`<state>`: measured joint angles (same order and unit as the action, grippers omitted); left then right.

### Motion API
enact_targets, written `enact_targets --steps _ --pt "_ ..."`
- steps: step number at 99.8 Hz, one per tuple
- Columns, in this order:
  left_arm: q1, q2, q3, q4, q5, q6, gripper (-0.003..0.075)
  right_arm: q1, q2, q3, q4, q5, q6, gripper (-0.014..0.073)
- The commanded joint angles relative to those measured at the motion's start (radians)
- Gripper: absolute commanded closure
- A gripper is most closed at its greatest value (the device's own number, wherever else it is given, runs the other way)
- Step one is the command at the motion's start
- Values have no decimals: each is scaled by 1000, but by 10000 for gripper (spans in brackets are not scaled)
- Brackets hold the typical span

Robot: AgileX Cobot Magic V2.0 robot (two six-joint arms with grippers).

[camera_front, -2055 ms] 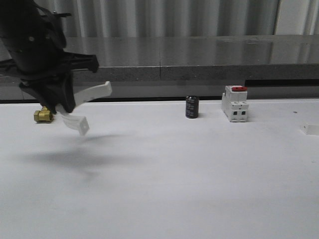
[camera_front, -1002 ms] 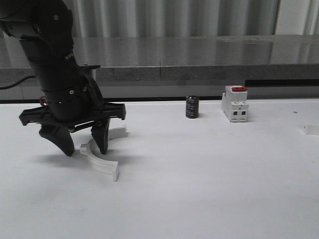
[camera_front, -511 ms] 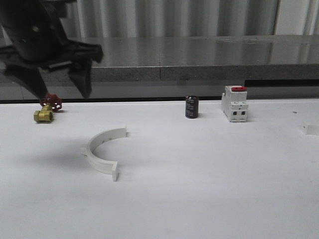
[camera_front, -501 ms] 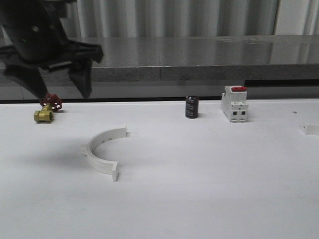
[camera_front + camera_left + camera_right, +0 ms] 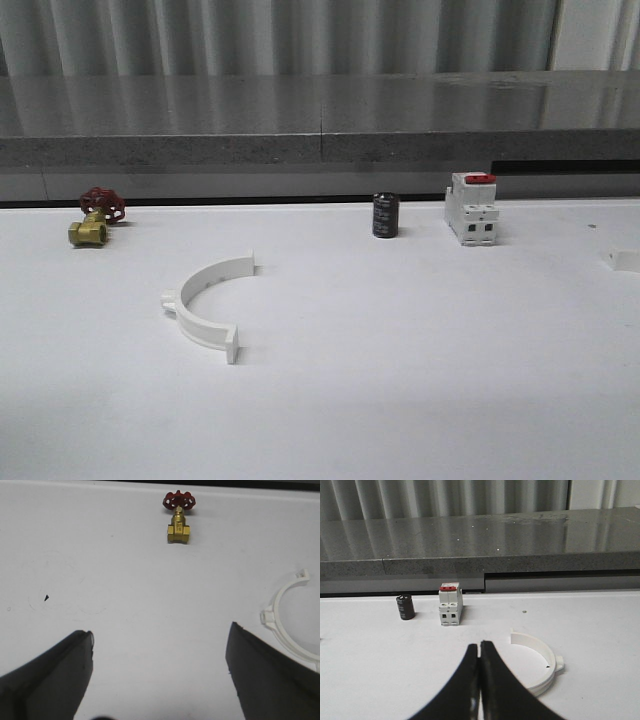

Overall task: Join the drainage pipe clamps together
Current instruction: 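Open the left gripper and lift it away from the clamp half, then move the right gripper down and grasp the other white half-ring clamp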

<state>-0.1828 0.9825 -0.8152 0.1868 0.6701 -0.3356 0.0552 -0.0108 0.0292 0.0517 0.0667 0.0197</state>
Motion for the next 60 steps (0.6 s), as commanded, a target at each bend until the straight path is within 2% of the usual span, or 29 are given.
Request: enact_targets --steps 1,16,23,37,54,60 --pt "5 -116 34 3 -57 13 176 2 -18 -20 -1 -78 -3 661" --pt "5 -292 147 12 -61 13 178 2 -18 -20 -1 -78 -3 661" --pt "5 -361 194 12 -61 13 218 2 -18 -20 -1 -78 -3 661" --pt "5 -474 271 12 -61 13 423 2 -18 -20 -1 -78 -3 661" --pt "5 -549 308 12 -61 13 744 2 -18 -20 -1 -78 -3 661" --pt "5 -556 308 14 -61 13 741 2 -18 -20 -1 -78 -3 661"
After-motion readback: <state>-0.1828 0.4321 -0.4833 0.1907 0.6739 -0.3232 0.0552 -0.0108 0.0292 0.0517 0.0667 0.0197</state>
